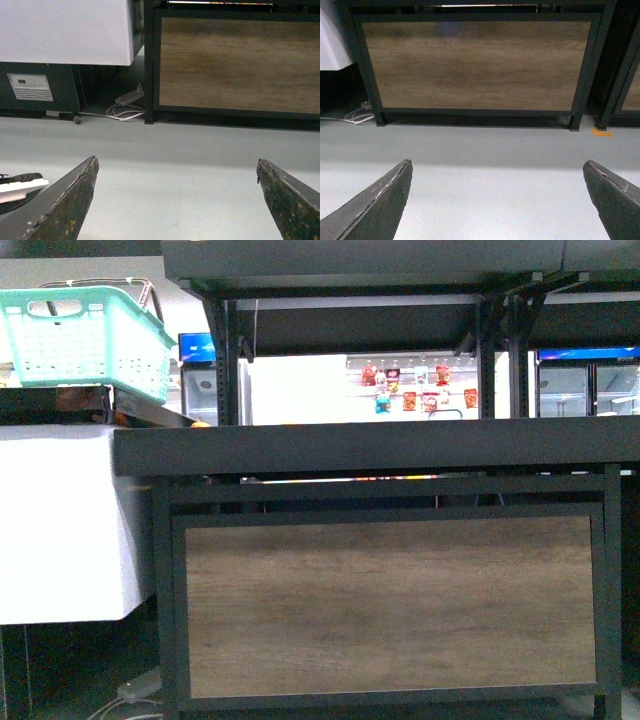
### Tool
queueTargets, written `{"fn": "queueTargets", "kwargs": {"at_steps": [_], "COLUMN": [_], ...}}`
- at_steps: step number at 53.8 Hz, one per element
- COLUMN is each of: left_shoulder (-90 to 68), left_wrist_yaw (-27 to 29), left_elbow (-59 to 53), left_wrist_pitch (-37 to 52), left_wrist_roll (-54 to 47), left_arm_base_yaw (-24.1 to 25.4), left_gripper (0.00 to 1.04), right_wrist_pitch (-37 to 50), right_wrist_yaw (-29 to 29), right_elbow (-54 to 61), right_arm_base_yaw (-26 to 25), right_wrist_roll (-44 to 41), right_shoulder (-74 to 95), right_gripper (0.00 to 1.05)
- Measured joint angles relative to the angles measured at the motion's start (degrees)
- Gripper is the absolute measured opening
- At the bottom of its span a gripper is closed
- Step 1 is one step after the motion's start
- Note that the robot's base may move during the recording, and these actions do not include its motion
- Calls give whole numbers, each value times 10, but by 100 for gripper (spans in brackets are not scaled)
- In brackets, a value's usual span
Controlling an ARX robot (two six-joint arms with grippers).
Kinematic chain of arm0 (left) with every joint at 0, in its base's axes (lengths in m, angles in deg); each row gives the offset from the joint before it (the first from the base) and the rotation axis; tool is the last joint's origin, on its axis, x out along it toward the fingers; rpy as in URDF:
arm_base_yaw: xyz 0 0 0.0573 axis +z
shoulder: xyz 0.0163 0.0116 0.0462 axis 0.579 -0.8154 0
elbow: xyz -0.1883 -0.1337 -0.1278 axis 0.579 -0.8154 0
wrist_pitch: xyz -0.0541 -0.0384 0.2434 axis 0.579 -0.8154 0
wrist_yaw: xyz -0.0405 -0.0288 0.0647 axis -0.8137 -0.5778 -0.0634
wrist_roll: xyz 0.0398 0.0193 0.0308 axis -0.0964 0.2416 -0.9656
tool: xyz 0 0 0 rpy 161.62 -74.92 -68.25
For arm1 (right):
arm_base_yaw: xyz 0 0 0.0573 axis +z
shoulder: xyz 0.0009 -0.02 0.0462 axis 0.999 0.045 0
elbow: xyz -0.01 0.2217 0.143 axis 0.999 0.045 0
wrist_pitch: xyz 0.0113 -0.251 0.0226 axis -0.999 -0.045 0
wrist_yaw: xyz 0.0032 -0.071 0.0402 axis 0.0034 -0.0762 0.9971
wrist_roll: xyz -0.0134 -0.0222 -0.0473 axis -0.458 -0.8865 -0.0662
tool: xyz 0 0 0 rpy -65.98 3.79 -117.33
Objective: Pick lemon from shelf
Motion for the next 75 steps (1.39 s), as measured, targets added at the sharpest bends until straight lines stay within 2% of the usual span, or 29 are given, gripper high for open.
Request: {"fn": "queueTargets", "kwargs": {"at_steps": [75], "left_shoulder": [0], "left_wrist_yaw": [0], "left_elbow": [0], "left_wrist_pitch": [0], "left_wrist_roll": [0], "left_arm_base_yaw": [0], "left_gripper": [97], "right_wrist_pitch": [0], "right_wrist_yaw": [0], "right_elbow": [0], "right_arm_base_yaw": [0], "right_wrist_roll": [0], "right_shoulder": [0], "right_gripper": [102]}}
